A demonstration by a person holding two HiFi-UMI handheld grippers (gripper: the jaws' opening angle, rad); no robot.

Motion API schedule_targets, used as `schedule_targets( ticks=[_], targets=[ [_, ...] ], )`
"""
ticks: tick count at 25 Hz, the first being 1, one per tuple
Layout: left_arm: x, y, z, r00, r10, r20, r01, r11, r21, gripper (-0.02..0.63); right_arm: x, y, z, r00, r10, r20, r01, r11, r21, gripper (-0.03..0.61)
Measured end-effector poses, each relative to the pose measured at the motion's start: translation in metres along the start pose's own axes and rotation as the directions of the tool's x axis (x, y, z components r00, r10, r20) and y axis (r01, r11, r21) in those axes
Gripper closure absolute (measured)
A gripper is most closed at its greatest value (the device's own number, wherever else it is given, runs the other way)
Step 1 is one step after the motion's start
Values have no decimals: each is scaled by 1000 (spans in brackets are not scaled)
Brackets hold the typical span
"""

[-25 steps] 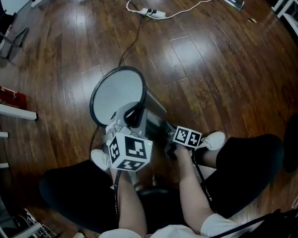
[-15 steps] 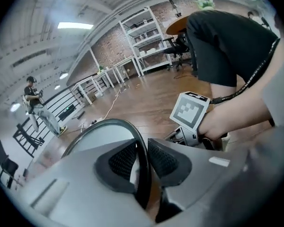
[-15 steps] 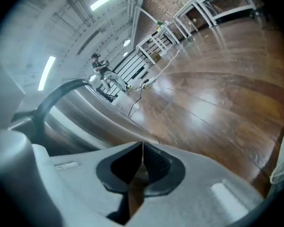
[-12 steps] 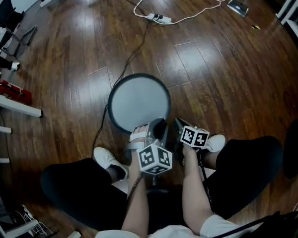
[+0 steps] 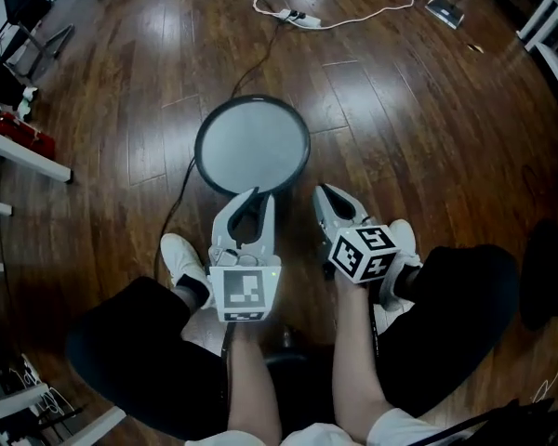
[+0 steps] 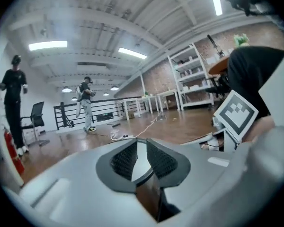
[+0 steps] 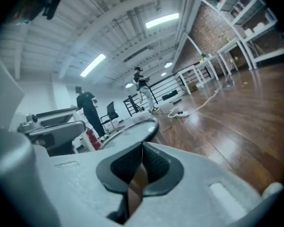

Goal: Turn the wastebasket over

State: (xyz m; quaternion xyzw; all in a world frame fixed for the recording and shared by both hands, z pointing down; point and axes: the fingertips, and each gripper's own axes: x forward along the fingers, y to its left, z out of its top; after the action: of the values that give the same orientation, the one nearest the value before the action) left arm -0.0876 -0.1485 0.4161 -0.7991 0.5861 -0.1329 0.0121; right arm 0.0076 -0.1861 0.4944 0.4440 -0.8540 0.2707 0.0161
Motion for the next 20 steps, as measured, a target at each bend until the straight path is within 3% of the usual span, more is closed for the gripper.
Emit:
schedule_targets(
  ticks=[2, 6, 9, 11, 17, 20],
  targets=[
    [-34, 8, 7, 996, 87, 31, -84, 993, -84, 592, -26, 32, 8, 998, 64, 17, -62, 996, -61, 586],
    [-102, 3, 6, 978, 207, 36, -200, 969, -143, 597, -90, 93, 21, 980, 196, 39, -185, 966, -181, 586],
    [-149, -24, 18, 974, 213, 78, -193, 960, -204, 597, -147, 127, 19, 969, 245, 21, -225, 918, -326, 586],
    [-181, -53, 23, 973, 213, 93, -189, 958, -217, 597, -187, 141, 12, 967, 253, 19, -229, 901, -368, 586],
    [-272, -148, 31, 967, 228, 112, -202, 957, -208, 597, -307, 145, -17, 972, 233, 25, -202, 888, -413, 586],
    [-306, -184, 45, 965, 236, 110, -205, 949, -237, 597, -356, 147, -15, 973, 226, 47, -192, 905, -379, 586]
  ],
)
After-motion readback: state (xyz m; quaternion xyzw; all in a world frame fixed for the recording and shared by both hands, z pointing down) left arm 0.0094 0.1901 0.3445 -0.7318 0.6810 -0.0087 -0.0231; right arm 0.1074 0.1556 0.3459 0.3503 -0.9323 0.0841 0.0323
